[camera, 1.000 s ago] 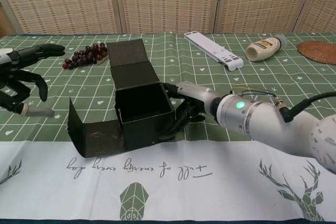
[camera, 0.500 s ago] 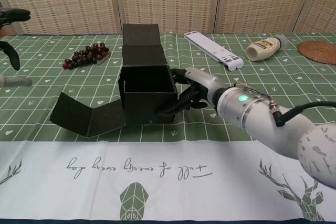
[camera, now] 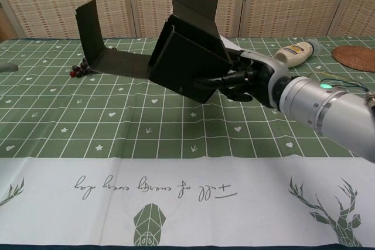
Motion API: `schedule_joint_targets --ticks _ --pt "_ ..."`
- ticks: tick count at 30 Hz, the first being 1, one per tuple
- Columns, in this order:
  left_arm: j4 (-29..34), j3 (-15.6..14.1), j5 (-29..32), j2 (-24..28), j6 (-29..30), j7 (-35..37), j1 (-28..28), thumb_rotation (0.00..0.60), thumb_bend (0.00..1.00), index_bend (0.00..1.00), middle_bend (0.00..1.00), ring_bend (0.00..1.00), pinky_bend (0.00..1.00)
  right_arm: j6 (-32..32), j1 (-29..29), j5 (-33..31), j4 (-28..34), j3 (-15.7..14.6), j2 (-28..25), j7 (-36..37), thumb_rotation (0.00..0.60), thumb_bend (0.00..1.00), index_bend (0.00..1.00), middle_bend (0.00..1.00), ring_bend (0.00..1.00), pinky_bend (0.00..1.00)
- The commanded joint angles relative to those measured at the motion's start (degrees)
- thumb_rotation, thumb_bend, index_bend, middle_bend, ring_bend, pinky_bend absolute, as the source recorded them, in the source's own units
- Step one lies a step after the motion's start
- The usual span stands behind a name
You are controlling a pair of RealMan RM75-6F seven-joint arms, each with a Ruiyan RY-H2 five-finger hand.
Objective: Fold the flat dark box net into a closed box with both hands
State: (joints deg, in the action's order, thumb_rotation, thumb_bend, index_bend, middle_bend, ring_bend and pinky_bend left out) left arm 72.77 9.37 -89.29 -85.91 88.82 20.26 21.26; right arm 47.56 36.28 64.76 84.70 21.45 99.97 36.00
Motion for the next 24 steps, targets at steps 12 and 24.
schedule_joint_targets --ticks 12,24 --pt "-3.48 -0.18 -7.12 -6.09 2.58 -4.83 5.22 0.600 0.10 0.00 0.00 0.51 0.89 0.57 -1.30 4.21 1.95 -1.39 0.87 6.63 0.600 0.34 0.38 0.47 0.80 1.00" --pt "-3.24 -1.54 -11.61 -9.03 3.86 -6.01 8.43 0.600 0.10 0.00 0.00 0.51 0.89 0.65 0.67 4.75 0.02 -2.43 3.09 2.65 0.600 0.34 0.39 0.47 0.80 1.00"
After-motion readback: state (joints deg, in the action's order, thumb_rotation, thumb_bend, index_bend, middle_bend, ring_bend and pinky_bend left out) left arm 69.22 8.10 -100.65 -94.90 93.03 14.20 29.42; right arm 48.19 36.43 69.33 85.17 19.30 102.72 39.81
